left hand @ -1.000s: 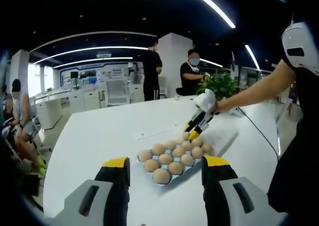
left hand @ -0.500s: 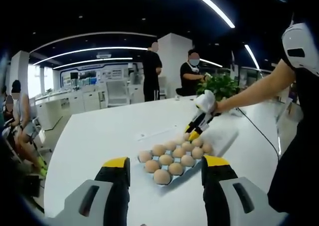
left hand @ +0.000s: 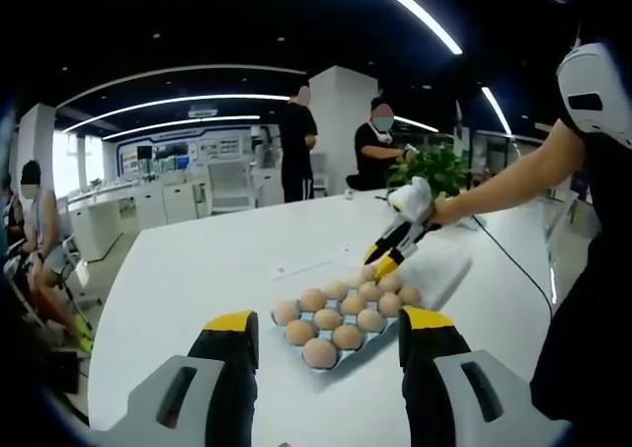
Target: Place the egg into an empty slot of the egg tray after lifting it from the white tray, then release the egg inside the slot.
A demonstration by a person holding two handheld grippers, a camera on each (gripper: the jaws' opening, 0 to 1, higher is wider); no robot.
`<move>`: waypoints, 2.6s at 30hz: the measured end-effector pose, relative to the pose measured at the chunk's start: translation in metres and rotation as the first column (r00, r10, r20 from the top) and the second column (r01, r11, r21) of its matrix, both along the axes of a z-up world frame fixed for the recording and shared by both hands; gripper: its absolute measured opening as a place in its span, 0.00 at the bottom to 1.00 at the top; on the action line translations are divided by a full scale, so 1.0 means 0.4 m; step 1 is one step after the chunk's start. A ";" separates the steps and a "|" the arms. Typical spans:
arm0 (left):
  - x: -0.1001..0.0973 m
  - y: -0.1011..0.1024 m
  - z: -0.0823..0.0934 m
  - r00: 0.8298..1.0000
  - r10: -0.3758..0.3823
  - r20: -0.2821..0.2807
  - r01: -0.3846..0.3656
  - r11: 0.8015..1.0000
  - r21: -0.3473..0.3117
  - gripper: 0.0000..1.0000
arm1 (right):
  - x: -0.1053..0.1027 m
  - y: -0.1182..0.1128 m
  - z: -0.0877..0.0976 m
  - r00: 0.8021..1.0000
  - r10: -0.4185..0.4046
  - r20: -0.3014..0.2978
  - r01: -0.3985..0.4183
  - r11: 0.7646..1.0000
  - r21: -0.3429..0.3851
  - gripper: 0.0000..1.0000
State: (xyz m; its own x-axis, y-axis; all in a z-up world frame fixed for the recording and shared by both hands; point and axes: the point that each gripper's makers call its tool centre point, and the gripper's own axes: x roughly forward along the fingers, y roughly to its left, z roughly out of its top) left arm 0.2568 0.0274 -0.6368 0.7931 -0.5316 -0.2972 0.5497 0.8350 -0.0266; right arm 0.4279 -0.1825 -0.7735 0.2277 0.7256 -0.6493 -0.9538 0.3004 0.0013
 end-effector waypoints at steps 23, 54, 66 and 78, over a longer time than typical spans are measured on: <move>0.006 -0.015 0.010 1.000 -0.021 0.011 0.021 1.000 0.001 0.57 | 0.018 -0.114 0.029 0.995 -0.096 0.040 0.095 0.995 0.017 0.28; 0.009 -0.023 0.019 0.999 -0.030 0.019 0.030 1.000 0.004 0.58 | -0.028 -0.356 0.065 0.951 -0.298 0.077 0.295 0.954 0.046 0.28; 0.007 -0.037 0.021 0.999 -0.042 0.021 0.042 0.999 0.006 0.58 | -0.063 -0.433 0.056 0.926 -0.369 0.076 0.366 0.929 0.049 0.28; 0.004 -0.042 0.032 0.998 -0.048 0.030 0.048 0.999 0.008 0.58 | -0.090 -0.530 0.056 0.885 -0.457 0.085 0.453 0.889 0.060 0.28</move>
